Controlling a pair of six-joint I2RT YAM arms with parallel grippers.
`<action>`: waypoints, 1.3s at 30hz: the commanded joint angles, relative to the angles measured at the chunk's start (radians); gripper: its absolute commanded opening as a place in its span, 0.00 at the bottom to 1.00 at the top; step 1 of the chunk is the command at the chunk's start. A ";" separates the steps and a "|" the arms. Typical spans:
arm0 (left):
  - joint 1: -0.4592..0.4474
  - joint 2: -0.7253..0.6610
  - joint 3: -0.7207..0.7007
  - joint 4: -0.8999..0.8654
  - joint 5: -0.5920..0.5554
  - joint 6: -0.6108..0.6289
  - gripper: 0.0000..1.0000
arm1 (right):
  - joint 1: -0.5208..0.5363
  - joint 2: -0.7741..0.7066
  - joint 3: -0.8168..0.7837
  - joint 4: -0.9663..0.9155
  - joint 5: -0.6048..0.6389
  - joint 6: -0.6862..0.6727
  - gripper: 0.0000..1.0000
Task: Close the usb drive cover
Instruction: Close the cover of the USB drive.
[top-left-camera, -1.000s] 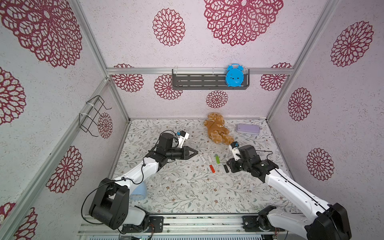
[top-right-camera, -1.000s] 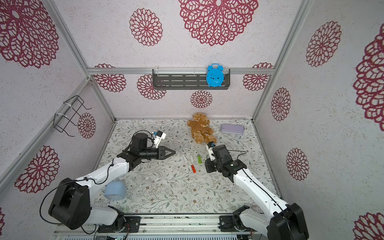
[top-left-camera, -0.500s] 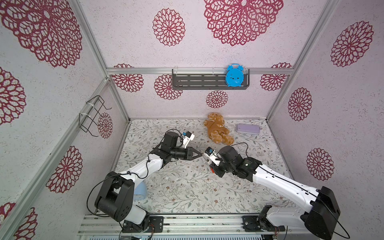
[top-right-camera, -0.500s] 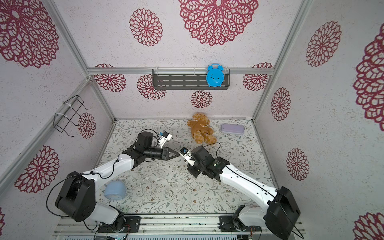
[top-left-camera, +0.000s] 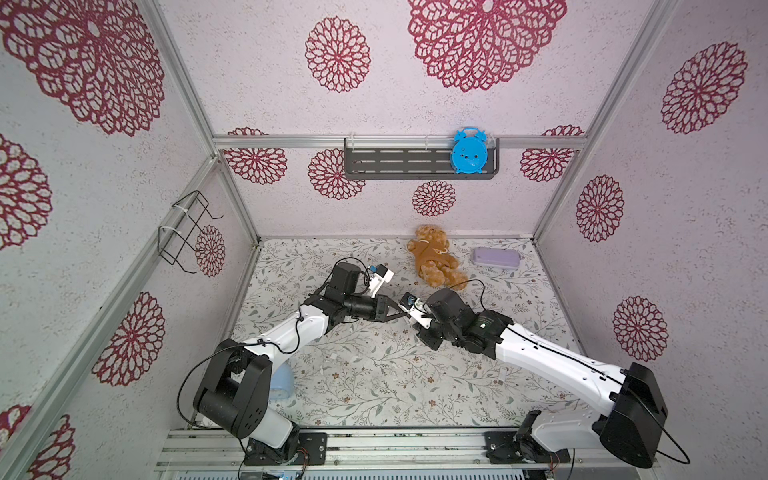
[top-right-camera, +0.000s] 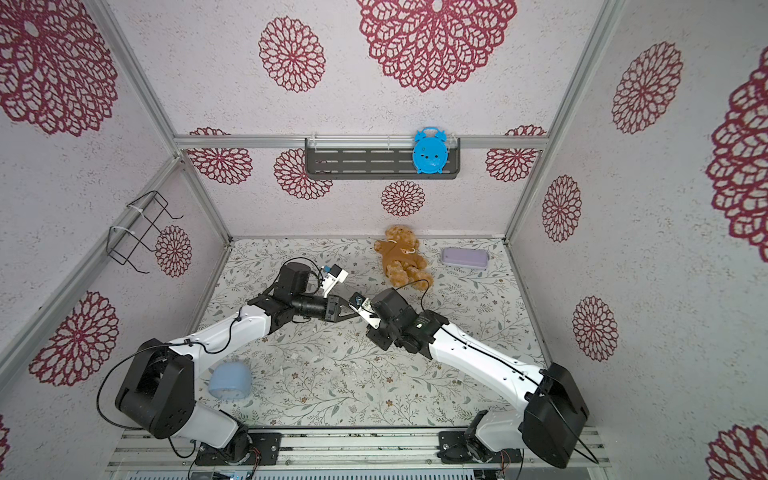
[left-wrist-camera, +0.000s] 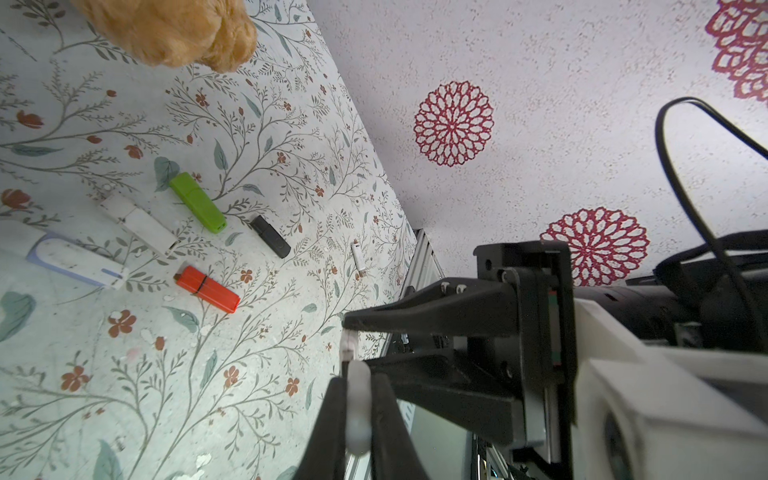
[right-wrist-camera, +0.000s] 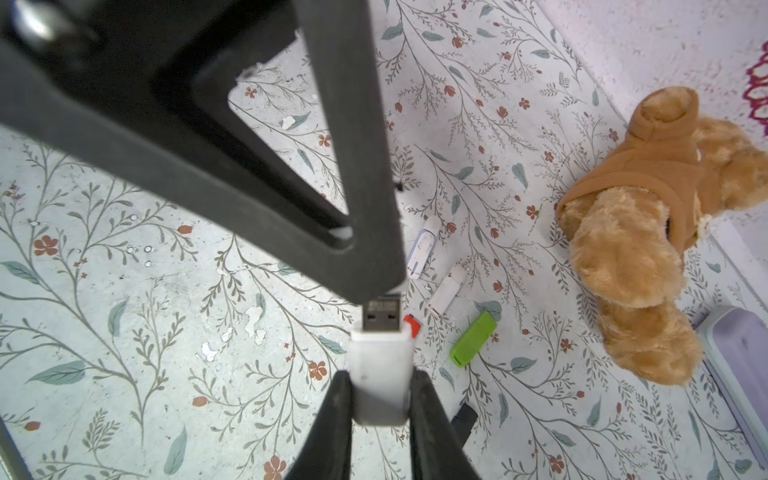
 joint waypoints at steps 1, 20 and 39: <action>-0.013 0.014 0.019 -0.023 0.015 0.025 0.09 | 0.016 0.002 0.043 0.008 0.008 -0.018 0.21; -0.017 0.020 0.028 -0.052 -0.008 0.041 0.09 | 0.045 -0.012 0.037 0.030 0.059 -0.037 0.19; -0.017 0.017 0.040 -0.049 -0.033 0.035 0.09 | 0.049 -0.017 0.037 0.014 0.103 -0.038 0.18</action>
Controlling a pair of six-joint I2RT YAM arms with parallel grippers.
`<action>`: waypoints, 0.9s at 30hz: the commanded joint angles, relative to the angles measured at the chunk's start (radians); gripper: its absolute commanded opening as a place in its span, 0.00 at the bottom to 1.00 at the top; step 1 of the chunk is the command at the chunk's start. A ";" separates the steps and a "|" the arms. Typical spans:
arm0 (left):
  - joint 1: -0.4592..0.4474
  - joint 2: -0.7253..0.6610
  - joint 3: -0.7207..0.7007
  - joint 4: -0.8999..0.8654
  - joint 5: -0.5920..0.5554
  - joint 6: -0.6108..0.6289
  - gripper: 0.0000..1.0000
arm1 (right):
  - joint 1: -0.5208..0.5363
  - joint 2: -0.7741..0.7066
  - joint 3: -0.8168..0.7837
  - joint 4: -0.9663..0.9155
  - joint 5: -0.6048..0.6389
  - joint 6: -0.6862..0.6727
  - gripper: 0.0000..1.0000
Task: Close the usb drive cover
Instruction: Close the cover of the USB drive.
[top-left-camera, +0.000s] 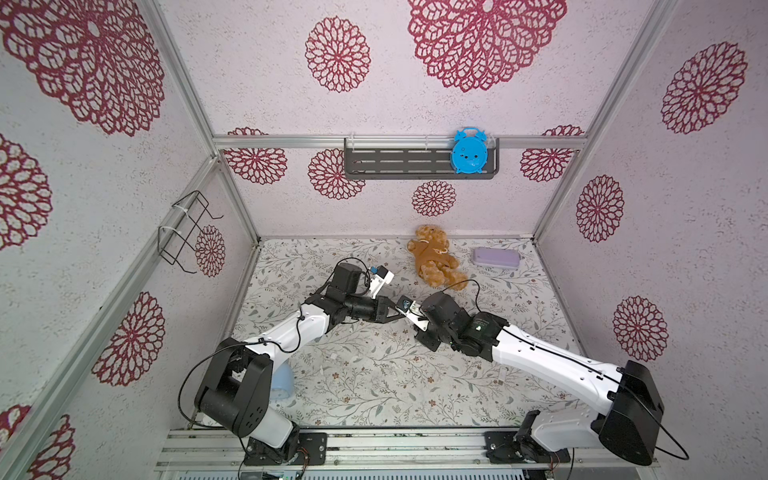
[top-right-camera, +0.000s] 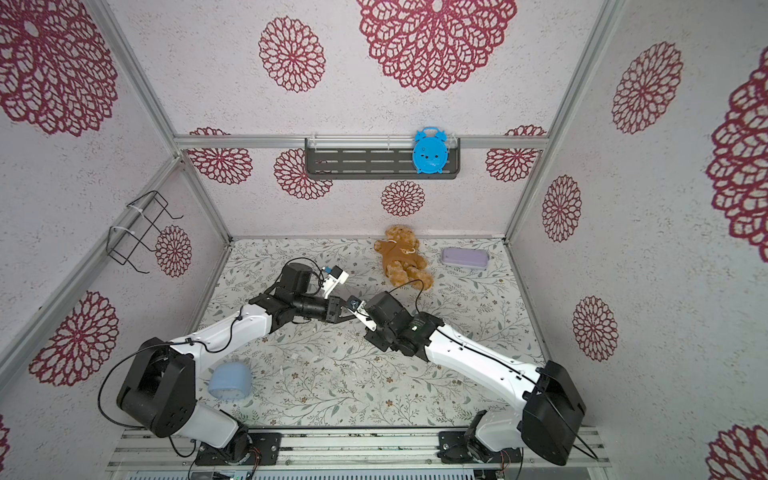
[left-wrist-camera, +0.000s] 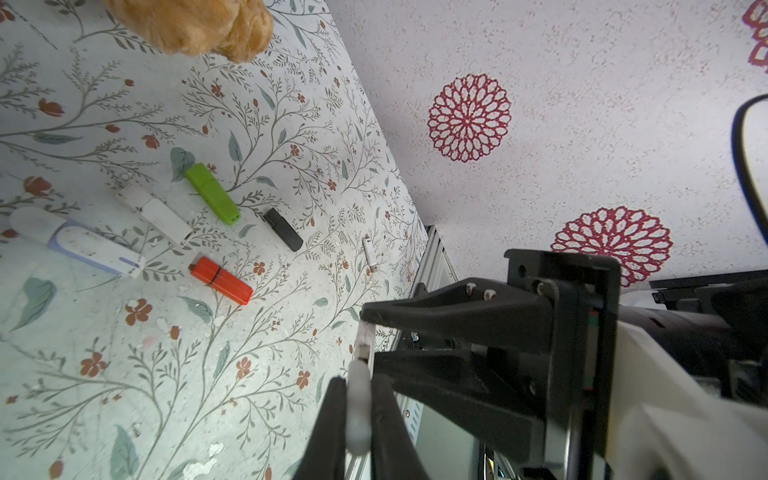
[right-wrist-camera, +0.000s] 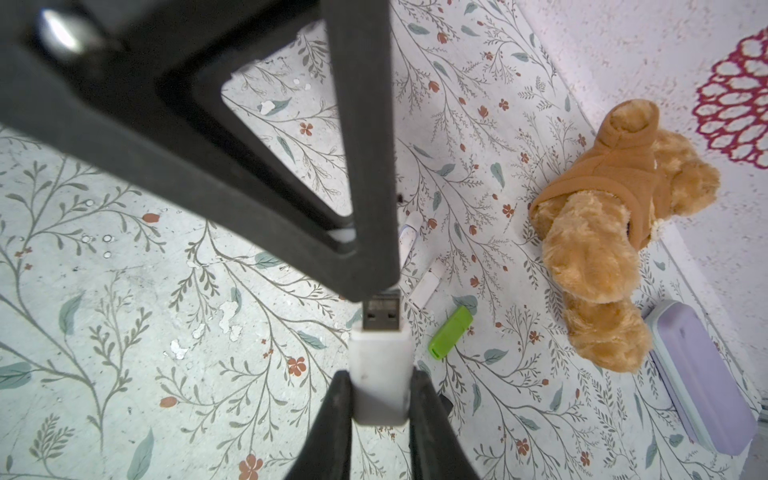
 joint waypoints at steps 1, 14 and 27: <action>-0.012 0.010 0.030 0.003 -0.001 0.008 0.09 | 0.007 -0.024 0.034 0.025 -0.010 -0.012 0.18; -0.014 0.026 0.027 0.025 0.028 -0.004 0.09 | 0.013 0.009 0.061 0.049 -0.027 -0.033 0.18; -0.026 0.045 0.046 -0.062 0.118 0.059 0.08 | 0.011 0.005 0.085 0.207 -0.075 -0.125 0.19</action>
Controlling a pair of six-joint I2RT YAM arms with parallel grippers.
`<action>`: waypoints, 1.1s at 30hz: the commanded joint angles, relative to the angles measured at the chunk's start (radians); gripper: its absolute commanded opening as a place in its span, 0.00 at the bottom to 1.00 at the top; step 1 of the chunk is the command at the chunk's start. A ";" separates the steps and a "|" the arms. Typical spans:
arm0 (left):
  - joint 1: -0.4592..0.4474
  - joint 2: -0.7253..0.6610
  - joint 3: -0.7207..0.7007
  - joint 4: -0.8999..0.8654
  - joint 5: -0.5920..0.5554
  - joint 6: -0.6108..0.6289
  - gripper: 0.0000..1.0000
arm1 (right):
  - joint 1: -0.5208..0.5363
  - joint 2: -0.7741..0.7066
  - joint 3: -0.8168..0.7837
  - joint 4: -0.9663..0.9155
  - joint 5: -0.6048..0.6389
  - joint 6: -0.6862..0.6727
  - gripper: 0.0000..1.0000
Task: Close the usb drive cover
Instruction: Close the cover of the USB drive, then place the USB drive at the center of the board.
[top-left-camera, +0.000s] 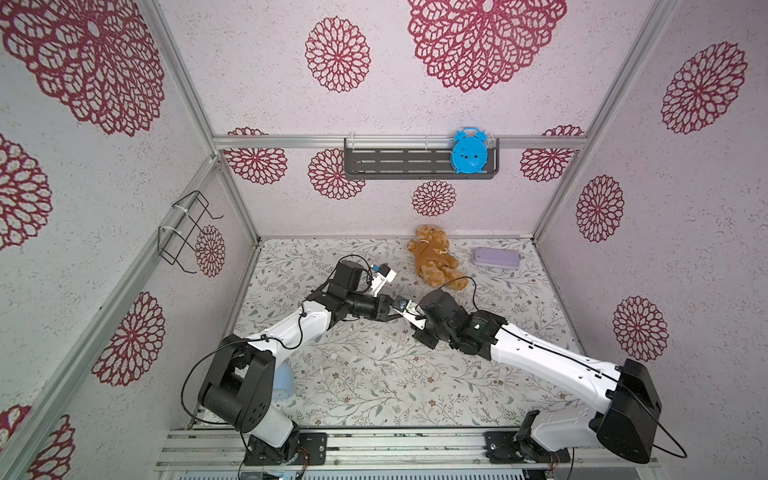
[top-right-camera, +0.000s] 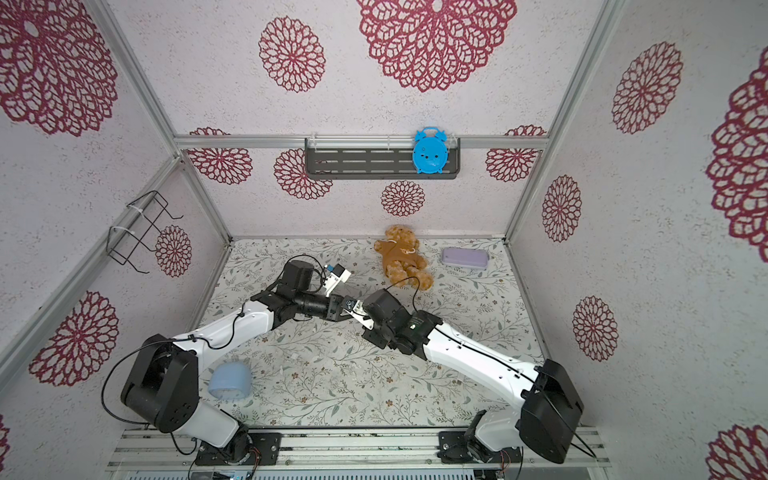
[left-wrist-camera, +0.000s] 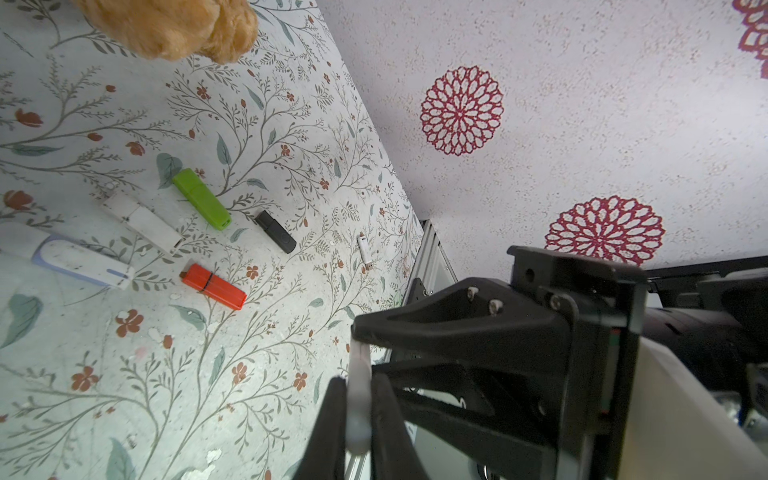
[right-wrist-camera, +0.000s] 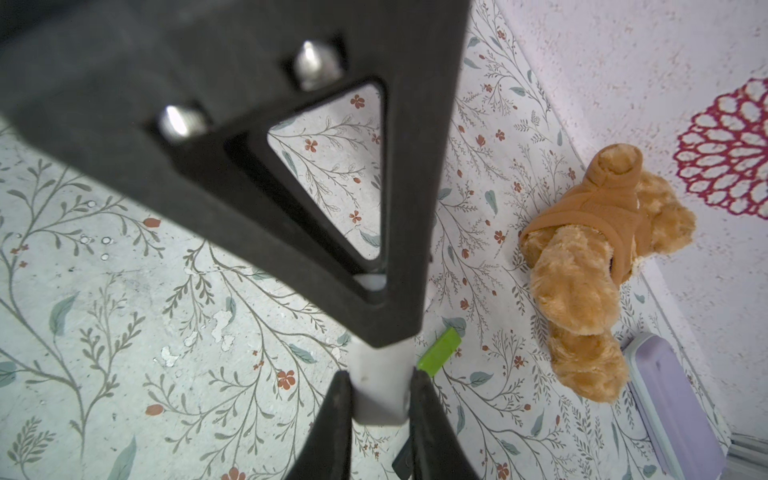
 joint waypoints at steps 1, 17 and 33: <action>-0.027 0.021 0.006 -0.029 0.084 0.022 0.08 | 0.007 -0.005 0.067 0.190 -0.068 -0.040 0.19; -0.024 -0.036 -0.011 0.016 -0.067 -0.032 0.10 | 0.005 -0.012 0.034 0.205 -0.008 -0.007 0.18; 0.106 -0.399 -0.213 0.070 -0.574 -0.080 0.60 | -0.071 0.047 -0.171 0.139 -0.121 0.360 0.18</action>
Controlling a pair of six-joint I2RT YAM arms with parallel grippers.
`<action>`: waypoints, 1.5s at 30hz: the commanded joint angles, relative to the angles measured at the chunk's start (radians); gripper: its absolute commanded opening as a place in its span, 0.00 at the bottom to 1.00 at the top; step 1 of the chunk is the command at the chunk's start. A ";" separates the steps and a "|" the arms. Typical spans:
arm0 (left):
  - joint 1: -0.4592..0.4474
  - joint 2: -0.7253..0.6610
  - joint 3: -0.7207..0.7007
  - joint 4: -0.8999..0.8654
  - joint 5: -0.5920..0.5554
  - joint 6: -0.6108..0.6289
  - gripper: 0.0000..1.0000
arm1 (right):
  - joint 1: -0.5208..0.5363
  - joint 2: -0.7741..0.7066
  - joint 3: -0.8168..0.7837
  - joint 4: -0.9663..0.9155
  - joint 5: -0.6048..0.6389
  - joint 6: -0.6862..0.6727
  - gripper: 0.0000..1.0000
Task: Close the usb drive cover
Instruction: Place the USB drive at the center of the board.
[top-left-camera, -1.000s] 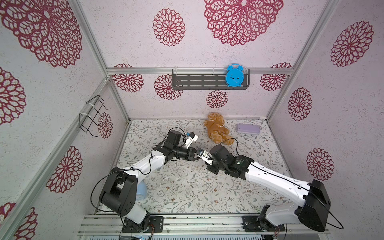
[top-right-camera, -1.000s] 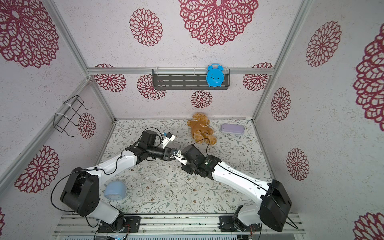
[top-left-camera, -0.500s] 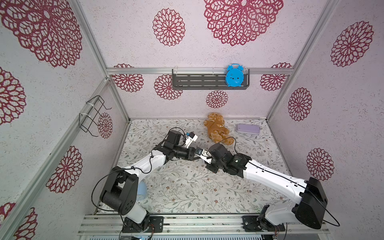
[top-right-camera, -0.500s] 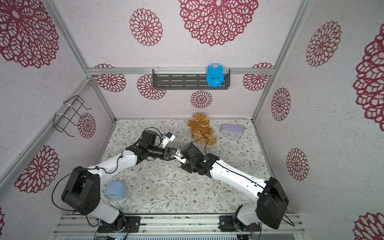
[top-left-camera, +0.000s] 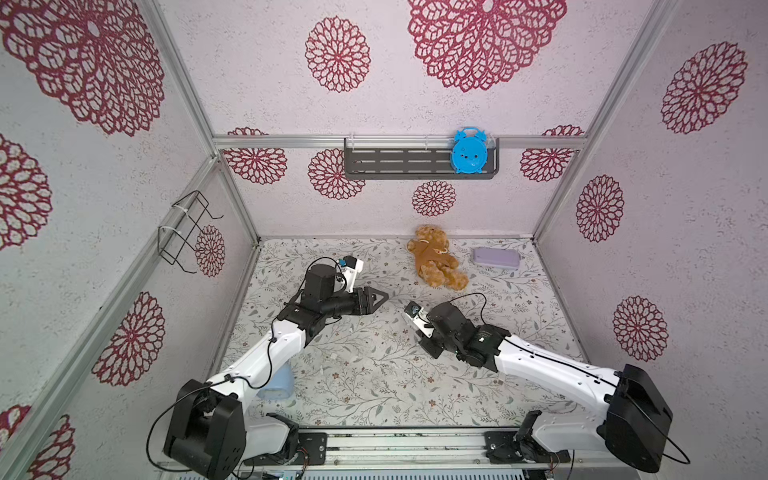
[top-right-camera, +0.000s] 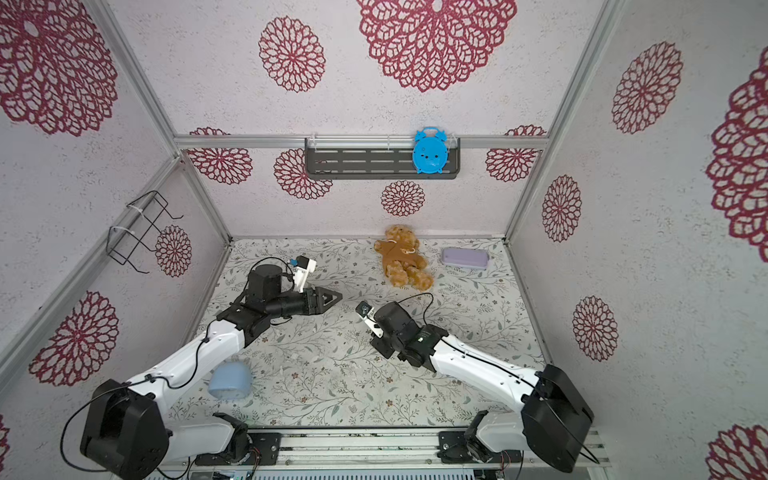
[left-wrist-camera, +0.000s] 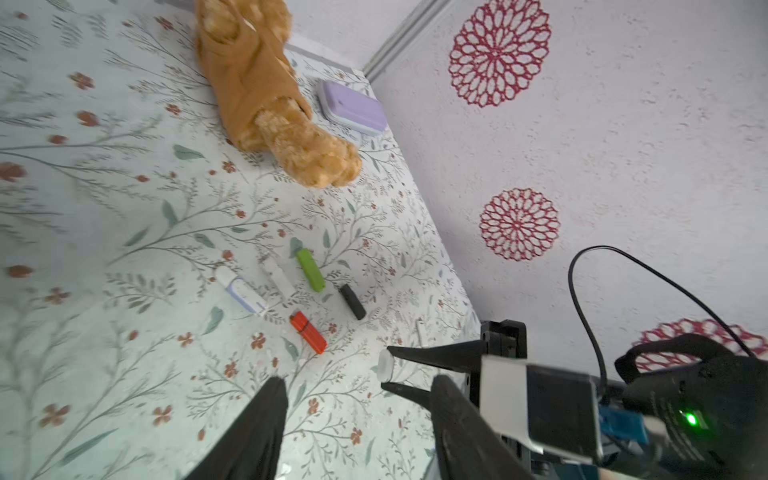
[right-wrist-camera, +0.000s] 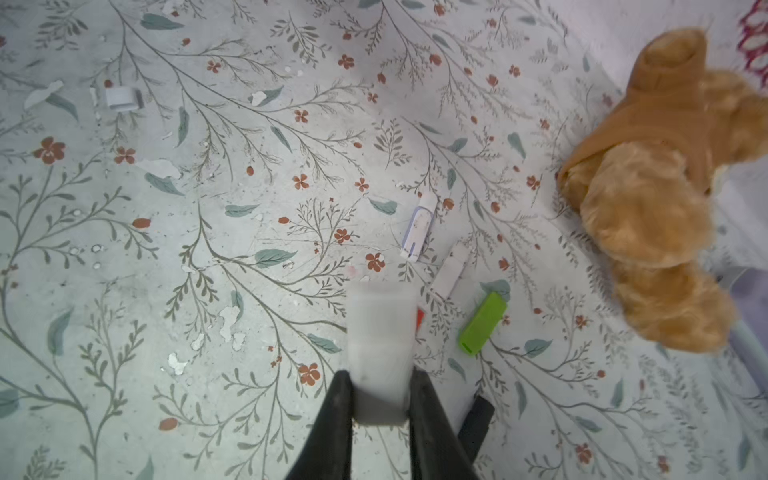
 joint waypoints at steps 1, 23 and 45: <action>0.014 -0.105 -0.047 -0.018 -0.230 0.025 0.62 | -0.015 0.091 0.046 -0.025 -0.091 0.154 0.18; 0.066 -0.284 -0.164 -0.118 -0.494 0.001 0.75 | -0.021 0.555 0.367 -0.265 -0.096 0.235 0.24; 0.373 -0.251 -0.166 -0.296 -0.464 -0.109 0.92 | 0.141 0.593 0.604 -0.114 -0.214 -0.071 0.57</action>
